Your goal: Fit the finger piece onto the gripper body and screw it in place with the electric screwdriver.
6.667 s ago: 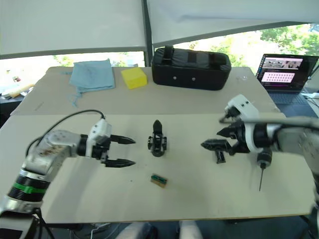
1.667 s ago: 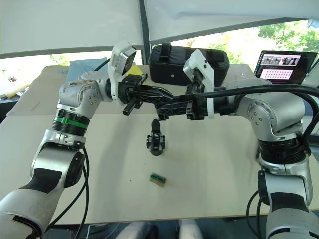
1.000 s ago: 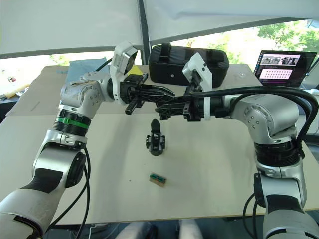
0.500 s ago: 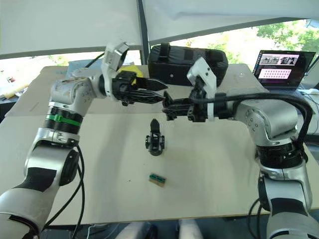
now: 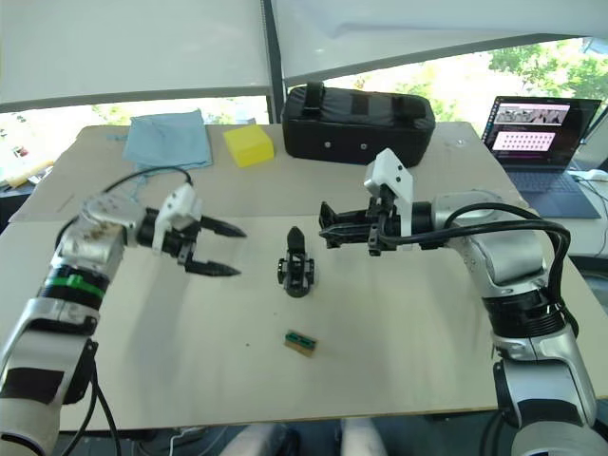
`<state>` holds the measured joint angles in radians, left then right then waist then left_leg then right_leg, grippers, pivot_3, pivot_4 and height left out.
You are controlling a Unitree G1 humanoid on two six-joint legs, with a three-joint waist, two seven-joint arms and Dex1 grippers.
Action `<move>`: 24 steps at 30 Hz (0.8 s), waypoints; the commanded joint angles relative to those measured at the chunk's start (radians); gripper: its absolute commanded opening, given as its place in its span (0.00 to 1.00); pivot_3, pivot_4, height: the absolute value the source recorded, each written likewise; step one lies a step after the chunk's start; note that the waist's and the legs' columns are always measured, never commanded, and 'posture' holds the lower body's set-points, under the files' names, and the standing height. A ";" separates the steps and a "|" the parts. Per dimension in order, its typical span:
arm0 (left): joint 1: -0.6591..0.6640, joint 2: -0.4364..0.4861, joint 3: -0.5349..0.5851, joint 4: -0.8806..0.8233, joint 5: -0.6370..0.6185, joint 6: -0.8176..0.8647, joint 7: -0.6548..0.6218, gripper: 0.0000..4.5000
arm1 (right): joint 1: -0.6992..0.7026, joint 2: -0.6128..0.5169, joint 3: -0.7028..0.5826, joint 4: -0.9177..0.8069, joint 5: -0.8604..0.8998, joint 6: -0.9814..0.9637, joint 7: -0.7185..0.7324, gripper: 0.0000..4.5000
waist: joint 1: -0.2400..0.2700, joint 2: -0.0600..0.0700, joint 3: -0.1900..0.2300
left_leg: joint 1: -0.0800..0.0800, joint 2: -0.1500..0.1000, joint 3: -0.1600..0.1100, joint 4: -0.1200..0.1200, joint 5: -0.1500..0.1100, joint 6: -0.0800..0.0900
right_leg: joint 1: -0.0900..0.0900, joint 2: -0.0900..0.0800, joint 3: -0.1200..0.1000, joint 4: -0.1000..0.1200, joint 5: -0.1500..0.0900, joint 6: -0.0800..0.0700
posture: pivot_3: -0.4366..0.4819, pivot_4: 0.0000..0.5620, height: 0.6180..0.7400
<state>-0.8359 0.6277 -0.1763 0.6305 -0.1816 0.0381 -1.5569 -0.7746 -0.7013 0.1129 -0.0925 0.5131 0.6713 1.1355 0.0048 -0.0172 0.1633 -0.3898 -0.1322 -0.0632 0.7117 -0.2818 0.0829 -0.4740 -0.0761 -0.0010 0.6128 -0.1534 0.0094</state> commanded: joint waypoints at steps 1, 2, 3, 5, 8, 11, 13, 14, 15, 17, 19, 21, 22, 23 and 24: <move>0.044 -0.074 -0.012 -0.014 0.027 -0.082 0.078 1.00 | 0.001 0.008 -0.035 -0.056 0.029 -0.018 0.009 0.08 | 0.007 0.000 0.000 | 0.000 0.000 0.000 0.000 0.000 0.000 | 0.000 0.000 0.000 0.000 0.000 0.000 | 0.48 0.27 1.00; 0.055 -0.097 -0.011 -0.012 0.035 -0.094 0.103 1.00 | 0.004 0.009 -0.036 -0.060 0.030 -0.014 0.008 0.08 | 0.008 0.000 0.000 | -0.001 0.000 0.000 0.001 0.000 0.000 | 0.000 0.000 0.000 0.000 0.000 0.001 | 0.48 0.27 1.00; 0.069 -0.124 -0.011 -0.009 0.036 -0.086 0.126 1.00 | 0.008 0.010 -0.036 -0.066 0.032 -0.011 0.006 0.08 | 0.009 0.000 0.000 | -0.001 0.000 0.000 0.001 0.000 0.000 | 0.000 0.000 0.000 0.000 0.000 0.001 | 0.48 0.27 1.00; 0.088 -0.154 -0.011 -0.012 0.034 -0.072 0.146 1.00 | 0.012 0.010 -0.038 -0.075 0.036 -0.006 0.003 0.08 | 0.008 0.000 0.000 | -0.001 0.000 0.000 0.001 0.000 0.000 | 0.000 0.000 0.000 0.000 0.001 0.001 | 0.48 0.27 1.00; 0.099 -0.222 -0.010 0.026 0.057 -0.119 0.235 1.00 | 0.020 0.005 -0.043 -0.098 0.052 0.022 -0.009 0.08 | 0.007 0.000 0.000 | -0.001 0.000 0.000 0.001 0.000 0.000 | 0.000 0.000 0.001 0.000 0.001 0.001 | 0.48 0.27 1.00; 0.096 -0.274 -0.001 0.051 0.059 -0.128 0.297 1.00 | 0.029 0.007 -0.054 -0.117 0.067 0.053 -0.025 0.08 | 0.007 0.000 0.000 | -0.001 0.000 0.000 0.001 0.000 0.000 | 0.000 0.000 0.001 0.000 0.001 0.001 | 0.48 0.27 1.00; 0.105 -0.296 -0.003 0.037 0.053 -0.112 0.305 1.00 | 0.036 0.004 -0.056 -0.128 0.072 0.059 -0.032 0.08 | 0.005 0.000 0.000 | -0.001 0.000 0.000 0.001 0.000 0.000 | 0.000 0.000 0.001 0.000 0.001 0.001 | 0.48 0.27 1.00; 0.110 -0.303 -0.006 0.031 0.050 -0.108 0.304 1.00 | 0.039 0.003 -0.056 -0.132 0.074 0.061 -0.036 0.08 | 0.005 0.000 0.000 | -0.001 0.000 0.000 0.001 0.000 0.000 | 0.000 0.000 0.001 0.000 0.001 0.001 | 0.48 0.27 1.00; 0.114 -0.308 -0.009 0.027 0.050 -0.113 0.302 1.00 | 0.041 0.002 -0.057 -0.135 0.076 0.062 -0.039 0.08 | 0.005 0.000 0.000 | -0.001 0.000 0.000 0.001 0.000 0.000 | 0.000 0.000 0.001 0.000 0.001 0.001 | 0.48 0.27 1.00; 0.113 -0.319 -0.010 0.039 0.046 -0.126 0.289 0.88 | 0.049 0.004 -0.055 -0.136 0.072 0.050 -0.043 0.08 | 0.005 0.000 0.000 | -0.001 0.000 0.000 0.001 0.000 0.000 | 0.000 0.000 0.001 0.000 0.001 0.001 | 0.48 0.27 1.00; 0.100 -0.327 -0.010 0.070 0.051 -0.149 0.279 0.70 | 0.057 0.018 -0.057 -0.131 0.074 0.024 -0.041 0.08 | 0.006 0.000 0.000 | -0.001 0.000 0.000 0.001 0.000 0.000 | 0.000 0.000 0.001 0.000 0.001 0.001 | 0.48 0.27 1.00; 0.080 -0.339 -0.011 0.111 0.060 -0.168 0.281 0.52 | 0.064 0.049 -0.067 -0.127 0.097 0.008 -0.038 0.08 | 0.007 0.000 0.000 | -0.001 0.000 0.000 0.001 0.000 0.001 | 0.000 0.000 0.001 0.000 0.001 0.001 | 0.48 0.27 1.00; 0.067 -0.346 -0.011 0.134 0.064 -0.178 0.282 0.52 | 0.070 0.069 -0.067 -0.125 0.104 -0.003 -0.037 0.08 | 0.007 0.000 0.000 | -0.001 0.000 0.000 0.001 0.000 0.001 | 0.000 0.000 0.001 0.000 0.001 0.001 | 0.48 0.27 1.00; 0.055 -0.357 -0.014 0.158 0.068 -0.189 0.282 0.52 | 0.084 0.092 -0.055 -0.124 0.098 -0.031 -0.026 0.08 | 0.007 0.000 0.000 | 0.000 0.000 0.000 0.001 0.000 0.001 | 0.000 0.000 0.001 0.000 0.001 0.001 | 0.48 0.27 1.00; 0.045 -0.367 -0.016 0.179 0.071 -0.199 0.281 0.52 | 0.096 0.111 -0.040 -0.123 0.087 -0.056 -0.020 0.08 | 0.009 0.000 0.000 | 0.000 0.000 0.000 0.001 0.000 0.001 | 0.001 0.000 0.001 0.000 0.001 0.001 | 0.48 0.27 1.00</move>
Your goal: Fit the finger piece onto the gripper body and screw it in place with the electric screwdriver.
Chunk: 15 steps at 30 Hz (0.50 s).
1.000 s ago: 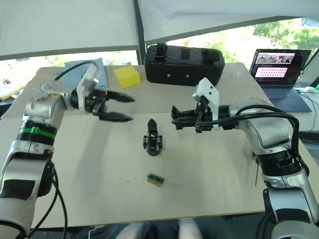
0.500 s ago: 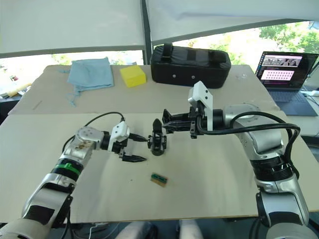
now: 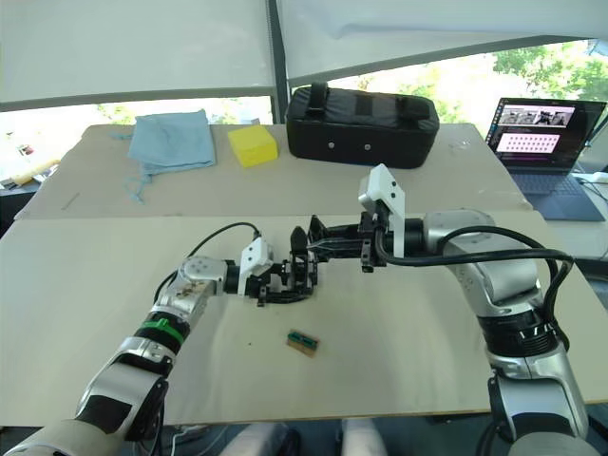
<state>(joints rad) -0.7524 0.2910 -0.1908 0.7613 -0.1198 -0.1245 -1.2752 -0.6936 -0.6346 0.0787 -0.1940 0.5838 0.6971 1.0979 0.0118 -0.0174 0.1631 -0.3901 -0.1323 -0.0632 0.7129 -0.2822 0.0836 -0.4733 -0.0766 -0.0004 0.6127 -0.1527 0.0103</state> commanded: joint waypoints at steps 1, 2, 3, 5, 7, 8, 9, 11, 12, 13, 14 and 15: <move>-0.046 -0.038 -0.005 0.067 0.016 -0.049 0.001 0.52 | 0.027 0.062 0.011 -0.015 -0.001 -0.108 0.022 0.08 | 0.004 0.000 0.000 | 0.000 0.000 0.000 0.000 0.000 0.000 | 0.001 0.000 -0.001 0.000 0.000 0.000 | 0.48 0.27 1.00; -0.051 -0.043 -0.007 0.081 0.022 -0.061 0.001 0.52 | 0.036 0.077 0.026 -0.006 -0.020 -0.133 0.025 0.08 | 0.005 0.000 0.000 | 0.000 0.000 0.000 0.000 0.000 0.000 | 0.001 0.000 -0.001 0.000 0.000 0.000 | 0.48 0.27 1.00; -0.054 -0.045 -0.009 0.092 0.027 -0.070 -0.001 0.52 | 0.046 0.090 0.042 0.006 -0.040 -0.163 0.029 0.08 | 0.006 0.000 0.000 | 0.001 0.000 0.000 0.000 0.000 0.000 | 0.001 0.000 -0.001 0.000 0.000 0.001 | 0.48 0.27 1.00; -0.057 -0.048 -0.009 0.106 0.033 -0.084 -0.005 0.52 | 0.065 0.106 0.067 0.030 -0.075 -0.219 0.040 0.08 | 0.006 0.000 0.000 | 0.001 -0.001 0.000 0.001 -0.001 0.001 | 0.001 0.000 -0.001 0.000 0.001 0.001 | 0.48 0.27 1.00; -0.057 -0.048 -0.007 0.112 0.036 -0.092 -0.008 0.52 | 0.085 0.114 0.090 0.060 -0.112 -0.277 0.054 0.08 | 0.006 0.000 0.000 | 0.001 -0.001 0.000 0.001 -0.001 0.001 | 0.002 -0.001 -0.001 0.000 0.001 0.002 | 0.48 0.27 1.00; -0.056 -0.047 -0.007 0.112 0.038 -0.095 -0.010 0.52 | 0.093 0.117 0.097 0.075 -0.127 -0.300 0.059 0.08 | 0.005 0.000 0.000 | 0.001 -0.002 0.000 0.001 -0.001 0.001 | 0.001 -0.001 -0.001 0.000 0.001 0.002 | 0.48 0.27 1.00; -0.054 -0.045 -0.007 0.111 0.039 -0.098 -0.012 0.52 | 0.100 0.121 0.101 0.092 -0.141 -0.322 0.060 0.08 | 0.005 0.000 0.000 | 0.001 -0.002 0.000 0.001 -0.001 0.001 | 0.001 -0.001 -0.001 0.000 0.001 0.002 | 0.48 0.27 1.00; -0.052 -0.043 -0.006 0.109 0.040 -0.099 -0.013 0.52 | 0.107 0.126 0.104 0.115 -0.158 -0.349 0.065 0.08 | 0.004 0.000 0.000 | 0.001 -0.002 0.000 0.001 -0.001 0.001 | 0.001 0.000 -0.002 0.000 0.001 0.002 | 0.48 0.27 1.00; -0.051 -0.041 -0.005 0.106 0.039 -0.097 -0.014 0.52 | 0.111 0.129 0.105 0.130 -0.170 -0.368 0.064 0.08 | 0.003 0.000 0.000 | 0.001 -0.002 0.000 0.001 -0.001 0.001 | 0.001 0.000 -0.002 0.000 0.001 0.002 | 0.48 0.27 1.00; -0.050 -0.040 -0.005 0.104 0.039 -0.096 -0.014 0.52 | 0.113 0.133 0.104 0.147 -0.180 -0.381 0.062 0.08 | 0.003 0.000 0.000 | 0.001 -0.002 0.000 0.001 -0.001 0.001 | 0.001 0.000 -0.003 0.000 0.001 0.002 | 0.48 0.27 1.00; -0.049 -0.039 -0.005 0.102 0.038 -0.095 -0.015 0.52 | 0.114 0.136 0.103 0.158 -0.187 -0.390 0.061 0.08 | 0.002 0.000 0.000 | 0.001 -0.002 0.000 0.001 -0.001 0.001 | 0.001 0.000 -0.003 0.000 0.001 0.002 | 0.48 0.27 1.00; -0.048 -0.038 -0.004 0.099 0.038 -0.092 -0.016 0.52 | 0.114 0.141 0.102 0.170 -0.190 -0.395 0.062 0.08 | 0.002 0.000 0.000 | 0.001 -0.002 0.000 0.001 -0.001 0.001 | 0.001 0.000 -0.004 0.000 0.001 0.002 | 0.48 0.27 1.00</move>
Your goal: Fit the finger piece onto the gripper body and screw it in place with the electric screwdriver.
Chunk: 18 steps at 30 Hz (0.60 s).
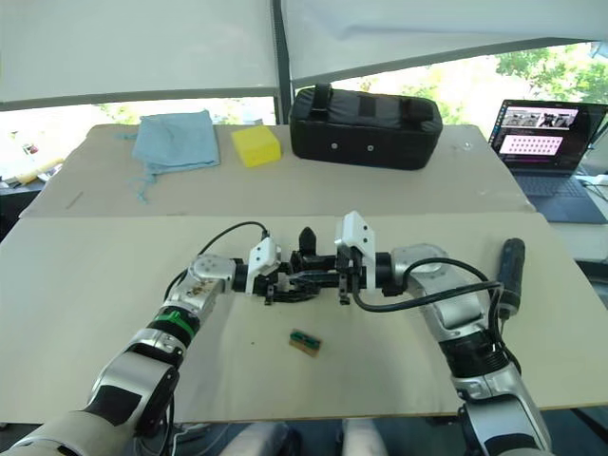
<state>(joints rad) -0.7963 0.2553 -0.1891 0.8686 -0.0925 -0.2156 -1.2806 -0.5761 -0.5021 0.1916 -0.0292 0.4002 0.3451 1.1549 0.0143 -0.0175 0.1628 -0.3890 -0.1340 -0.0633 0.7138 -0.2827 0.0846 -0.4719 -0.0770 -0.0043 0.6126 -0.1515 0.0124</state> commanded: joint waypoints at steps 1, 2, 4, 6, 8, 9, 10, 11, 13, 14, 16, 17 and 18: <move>-0.003 -0.002 -0.006 -0.010 0.010 0.001 -0.012 0.52 | -0.004 0.012 -0.013 0.013 -0.007 -0.048 0.007 0.08 | 0.000 0.000 0.000 | 0.000 0.000 0.000 0.000 0.000 0.000 | 0.000 0.000 -0.001 0.000 0.000 0.000 | 0.48 0.27 1.00; 0.000 -0.002 -0.005 -0.016 0.007 0.006 -0.014 0.52 | -0.006 0.019 -0.015 0.018 -0.002 -0.046 0.008 0.08 | 0.000 0.000 0.000 | 0.000 0.000 0.000 0.000 0.000 0.000 | 0.000 0.000 -0.002 0.000 0.000 0.000 | 0.48 0.27 1.00; 0.005 -0.002 -0.005 -0.024 0.004 0.014 -0.017 0.52 | -0.008 0.027 -0.017 0.022 0.004 -0.043 0.011 0.08 | -0.001 0.000 0.000 | 0.000 0.000 0.000 0.000 0.000 0.000 | 0.000 0.000 -0.002 0.000 0.000 0.000 | 0.48 0.27 1.00; 0.008 -0.002 -0.007 -0.027 0.006 0.013 -0.017 0.52 | -0.010 0.030 -0.010 0.026 0.000 -0.043 0.018 0.08 | -0.001 0.000 0.000 | 0.000 0.000 0.000 0.000 0.000 0.000 | 0.000 0.000 -0.002 0.000 0.000 0.000 | 0.48 0.27 1.00; 0.006 -0.004 -0.008 -0.024 0.008 0.012 -0.014 0.52 | -0.011 0.029 -0.002 0.039 -0.016 -0.049 0.019 0.08 | -0.002 0.000 0.000 | 0.000 0.000 0.000 0.000 0.000 0.000 | 0.000 0.000 -0.002 0.000 0.000 0.000 | 0.48 0.27 1.00; 0.003 -0.004 -0.007 -0.022 0.009 0.012 -0.013 0.52 | -0.010 0.028 0.002 0.045 -0.023 -0.050 0.020 0.08 | -0.002 0.000 0.000 | 0.000 0.000 0.000 0.000 0.000 0.000 | 0.000 0.000 -0.002 0.000 0.000 0.000 | 0.48 0.27 1.00; 0.000 -0.005 -0.006 -0.018 0.009 0.012 -0.012 0.52 | -0.010 0.024 0.009 0.057 -0.035 -0.049 0.022 0.08 | -0.001 0.000 0.000 | 0.000 0.000 0.000 0.000 0.000 0.000 | 0.000 0.000 -0.002 0.000 0.000 0.000 | 0.48 0.27 1.00; -0.003 -0.006 -0.005 -0.016 0.009 0.011 -0.011 0.52 | -0.010 0.020 0.016 0.070 -0.048 -0.051 0.025 0.08 | -0.002 0.000 0.000 | 0.000 0.000 0.000 0.000 0.000 0.000 | 0.000 0.000 -0.002 0.000 0.000 0.000 | 0.48 0.27 1.00; -0.006 -0.007 -0.004 -0.015 0.009 0.011 -0.010 0.52 | -0.009 0.014 0.025 0.090 -0.064 -0.056 0.034 0.08 | -0.002 0.000 -0.001 | 0.001 0.000 0.000 0.000 0.000 0.000 | 0.000 0.000 -0.002 0.000 0.000 0.000 | 0.48 0.27 1.00; -0.006 -0.007 -0.003 -0.015 0.009 0.011 -0.011 0.52 | -0.009 0.013 0.028 0.100 -0.070 -0.062 0.038 0.08 | -0.002 0.000 -0.001 | 0.001 0.000 0.000 0.000 0.000 0.000 | 0.001 0.000 -0.002 0.000 0.000 0.000 | 0.48 0.27 1.00; -0.006 -0.008 -0.001 -0.016 0.010 0.010 -0.011 0.52 | -0.014 0.016 0.031 0.124 -0.080 -0.074 0.037 0.08 | -0.002 0.000 -0.001 | 0.002 0.000 0.000 0.000 0.000 0.000 | 0.001 0.000 -0.002 0.000 0.000 0.000 | 0.48 0.27 1.00; -0.005 -0.008 0.000 -0.017 0.009 0.011 -0.012 0.52 | -0.019 0.021 0.032 0.135 -0.081 -0.077 0.035 0.08 | -0.002 0.000 -0.001 | 0.002 0.000 0.000 0.000 0.000 0.000 | 0.002 0.000 -0.002 0.000 0.000 0.000 | 0.48 0.27 1.00; -0.005 -0.008 0.001 -0.017 0.009 0.010 -0.012 0.52 | -0.025 0.025 0.033 0.145 -0.082 -0.080 0.034 0.08 | -0.002 0.000 -0.001 | 0.002 0.000 0.000 0.000 0.000 0.000 | 0.002 0.000 -0.002 0.000 0.000 0.000 | 0.48 0.27 1.00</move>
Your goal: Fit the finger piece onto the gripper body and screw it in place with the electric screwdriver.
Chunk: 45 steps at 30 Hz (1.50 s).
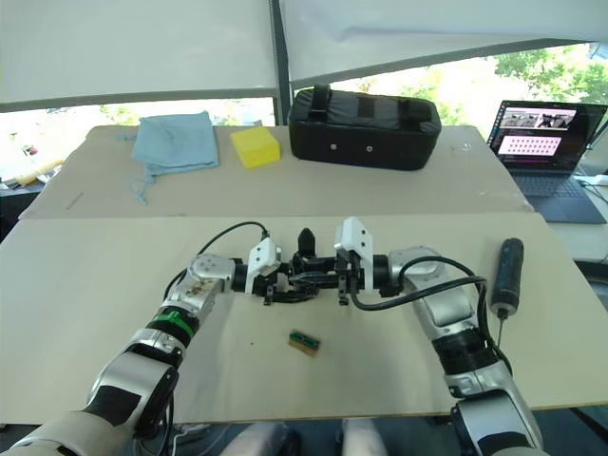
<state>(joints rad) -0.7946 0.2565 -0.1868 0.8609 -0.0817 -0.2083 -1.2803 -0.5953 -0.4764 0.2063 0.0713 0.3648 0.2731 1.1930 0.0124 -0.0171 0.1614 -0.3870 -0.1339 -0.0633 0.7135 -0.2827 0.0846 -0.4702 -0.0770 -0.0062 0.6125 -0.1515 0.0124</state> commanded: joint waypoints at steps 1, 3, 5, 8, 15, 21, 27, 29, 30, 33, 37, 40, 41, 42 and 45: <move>-0.007 -0.010 -0.001 -0.010 -0.002 0.003 -0.012 0.52 | -0.011 0.002 0.021 0.052 -0.047 -0.010 -0.004 0.08 | 0.000 0.000 0.000 | 0.000 0.000 0.000 0.000 0.000 0.000 | 0.000 0.000 0.000 0.000 0.000 0.000 | 0.48 0.27 1.00; -0.006 -0.010 0.000 -0.010 -0.001 0.002 -0.012 0.52 | -0.018 0.009 0.027 0.066 -0.050 -0.017 -0.003 0.08 | -0.001 0.000 0.000 | 0.000 0.000 0.000 0.000 0.000 0.000 | 0.000 0.000 0.000 0.000 0.000 0.000 | 0.48 0.27 1.00; -0.004 -0.009 0.001 -0.011 -0.001 0.003 -0.012 0.52 | -0.024 0.015 0.031 0.077 -0.053 -0.021 -0.001 0.08 | -0.002 0.000 0.000 | 0.001 0.000 0.000 0.000 0.000 0.000 | 0.001 0.000 0.000 0.000 0.000 0.000 | 0.48 0.27 1.00; 0.002 -0.007 0.001 -0.019 -0.002 0.003 -0.014 0.52 | -0.034 0.022 0.043 0.092 -0.058 -0.021 0.008 0.08 | -0.003 0.000 0.000 | 0.002 0.000 0.000 0.000 0.000 0.000 | 0.002 0.000 0.000 0.000 0.000 0.000 | 0.48 0.27 1.00; 0.005 0.003 0.004 -0.020 -0.001 0.003 -0.012 0.52 | -0.012 0.001 0.082 0.158 -0.104 -0.068 0.059 0.08 | -0.004 0.000 -0.001 | 0.007 0.001 0.000 -0.001 0.000 0.000 | 0.006 0.001 0.000 -0.001 0.000 0.000 | 0.48 0.27 1.00; 0.001 0.007 0.007 -0.022 0.000 0.008 -0.013 0.52 | -0.017 0.012 0.077 0.287 -0.123 -0.148 0.077 0.08 | -0.007 0.000 -0.001 | 0.015 0.001 0.000 -0.003 -0.001 0.000 | 0.013 0.001 0.000 -0.002 0.000 0.000 | 0.48 0.27 1.00; -0.009 0.006 0.004 -0.030 0.004 0.011 -0.013 0.52 | 0.003 0.011 0.076 0.305 -0.096 -0.150 0.134 0.08 | -0.009 0.002 -0.003 | 0.015 0.001 0.000 -0.003 -0.002 -0.001 | 0.014 0.001 0.000 -0.002 0.000 0.000 | 0.48 0.27 1.00; -0.012 0.008 0.003 -0.027 0.006 0.007 -0.015 0.52 | -0.006 0.003 0.100 0.315 -0.126 -0.154 0.146 0.08 | -0.009 0.002 -0.004 | 0.015 0.001 0.000 -0.003 -0.002 -0.001 | 0.014 0.001 0.000 -0.002 0.000 0.000 | 0.48 0.27 1.00; -0.014 0.009 0.003 -0.026 0.006 0.007 -0.016 0.52 | -0.015 -0.003 0.117 0.322 -0.144 -0.139 0.149 0.08 | -0.009 0.003 -0.004 | 0.015 0.001 0.000 -0.003 -0.002 -0.001 | 0.014 0.001 0.000 -0.002 0.000 0.000 | 0.48 0.27 1.00; -0.020 0.013 0.005 -0.019 0.008 0.005 -0.018 0.52 | -0.046 -0.013 0.153 0.348 -0.180 -0.094 0.151 0.08 | -0.010 0.005 -0.007 | 0.016 0.001 0.000 -0.003 -0.003 -0.002 | 0.014 0.001 0.000 -0.002 0.000 0.000 | 0.48 0.27 1.00; -0.021 0.013 0.005 -0.016 0.012 0.001 -0.018 0.52 | -0.060 -0.029 0.196 0.352 -0.232 -0.073 0.130 0.08 | -0.011 0.008 -0.012 | 0.016 0.001 0.000 -0.003 -0.003 -0.002 | 0.014 0.001 0.000 -0.002 0.000 0.000 | 0.48 0.27 1.00; -0.019 0.008 0.006 -0.018 0.013 0.001 -0.019 0.52 | -0.051 -0.037 0.208 0.303 -0.220 -0.018 0.124 0.08 | -0.012 0.008 -0.016 | 0.017 0.002 0.000 -0.004 -0.004 -0.002 | 0.015 0.001 0.000 -0.002 0.000 0.000 | 0.48 0.27 1.00; -0.018 0.006 0.007 -0.020 0.013 0.002 -0.019 0.52 | -0.046 -0.041 0.211 0.288 -0.213 -0.003 0.127 0.08 | -0.012 0.009 -0.017 | 0.017 0.002 0.000 -0.004 -0.004 -0.002 | 0.015 0.001 0.000 -0.002 0.000 0.000 | 0.48 0.27 1.00; -0.017 0.004 0.007 -0.020 0.013 0.003 -0.019 0.52 | -0.042 -0.046 0.213 0.282 -0.212 0.003 0.125 0.08 | -0.012 0.008 -0.017 | 0.017 0.002 0.000 -0.004 -0.004 -0.002 | 0.015 0.001 0.000 -0.002 0.000 0.000 | 0.48 0.27 1.00; -0.015 0.001 0.009 -0.023 0.014 0.004 -0.018 0.52 | -0.033 -0.054 0.210 0.276 -0.212 0.009 0.110 0.08 | -0.011 0.008 -0.018 | 0.017 0.002 0.000 -0.004 -0.004 -0.001 | 0.015 0.001 0.000 -0.002 0.000 0.000 | 0.48 0.27 1.00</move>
<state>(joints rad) -0.7867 0.2621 -0.1862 0.8697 -0.0414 -0.1959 -1.2674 -0.7176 -0.4824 0.3076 0.2640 0.2948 0.2038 1.3113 0.0016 -0.0090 0.1430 -0.3695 -0.1323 -0.0633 0.7096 -0.2872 0.0835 -0.4553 -0.0762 -0.0060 0.6105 -0.1520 0.0126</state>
